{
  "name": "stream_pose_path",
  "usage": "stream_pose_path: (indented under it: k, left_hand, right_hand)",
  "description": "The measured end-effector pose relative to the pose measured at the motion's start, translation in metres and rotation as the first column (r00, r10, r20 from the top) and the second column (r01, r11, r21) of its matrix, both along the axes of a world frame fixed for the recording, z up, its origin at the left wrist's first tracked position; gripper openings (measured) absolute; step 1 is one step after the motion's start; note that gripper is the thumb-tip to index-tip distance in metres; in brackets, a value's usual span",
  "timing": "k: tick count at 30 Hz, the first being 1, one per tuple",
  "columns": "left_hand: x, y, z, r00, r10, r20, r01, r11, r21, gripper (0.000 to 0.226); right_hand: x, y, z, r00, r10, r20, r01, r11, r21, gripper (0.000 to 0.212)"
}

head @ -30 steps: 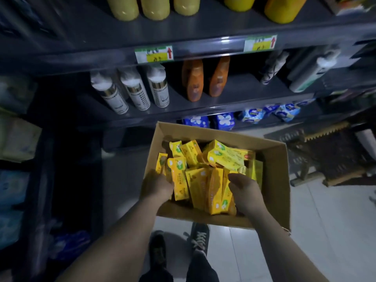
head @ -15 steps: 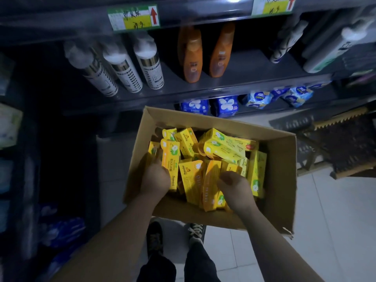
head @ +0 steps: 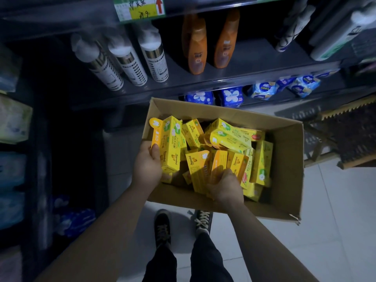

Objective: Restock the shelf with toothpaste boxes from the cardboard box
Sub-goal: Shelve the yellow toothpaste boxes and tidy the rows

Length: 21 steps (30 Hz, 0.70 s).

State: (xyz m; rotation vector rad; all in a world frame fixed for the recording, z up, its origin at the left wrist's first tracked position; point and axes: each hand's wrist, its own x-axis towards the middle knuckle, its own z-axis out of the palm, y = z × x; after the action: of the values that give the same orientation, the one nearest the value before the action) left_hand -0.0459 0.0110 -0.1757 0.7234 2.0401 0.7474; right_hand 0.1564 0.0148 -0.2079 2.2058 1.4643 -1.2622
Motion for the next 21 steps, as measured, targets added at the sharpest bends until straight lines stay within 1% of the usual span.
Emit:
stream_pose_path:
  k: [2, 4, 7, 9, 12, 15, 17, 21]
  left_hand:
    - [-0.001, -0.003, 0.005, 0.992, 0.054, 0.114, -0.056, 0.998, 0.015, 0.012]
    - [-0.001, -0.006, 0.013, 0.981, 0.077, 0.176, -0.085, 0.996, 0.041, 0.013]
    - [-0.002, -0.01, 0.025, 0.975, 0.056, 0.215, -0.078, 0.993, 0.094, 0.013]
    - [-0.003, -0.01, 0.035, 0.971, 0.058, 0.233, -0.084, 0.991, 0.104, 0.012]
    - [-0.004, -0.009, 0.058, 0.952, 0.157, 0.261, -0.182, 0.981, 0.074, 0.011]
    - [-0.011, -0.007, 0.082, 0.9, 0.276, 0.337, -0.311, 0.949, 0.054, 0.016]
    - [-0.018, -0.007, 0.102, 0.864, 0.323, 0.386, -0.37, 0.928, 0.052, 0.016]
    - [-0.033, -0.012, 0.149, 0.792, 0.329, 0.514, -0.424, 0.902, 0.076, 0.025]
  right_hand:
    - [0.0, 0.001, 0.002, 1.0, -0.008, 0.023, 0.008, 1.0, 0.011, 0.042]
    - [0.003, 0.003, 0.007, 0.998, -0.038, 0.044, 0.036, 0.998, 0.047, 0.026]
    - [0.011, 0.008, 0.019, 0.994, -0.106, 0.036, 0.101, 0.987, 0.123, 0.018]
    - [0.015, 0.011, 0.033, 0.984, -0.174, -0.04, 0.179, 0.966, 0.186, 0.013]
    - [0.017, 0.015, 0.064, 0.948, -0.255, -0.188, 0.299, 0.917, 0.265, 0.007]
    - [0.014, 0.016, 0.097, 0.907, -0.271, -0.322, 0.372, 0.873, 0.314, 0.008]
    - [0.009, 0.016, 0.12, 0.875, -0.268, -0.403, 0.412, 0.849, 0.331, 0.008]
    - [-0.006, 0.012, 0.165, 0.791, -0.265, -0.552, 0.497, 0.804, 0.326, 0.013]
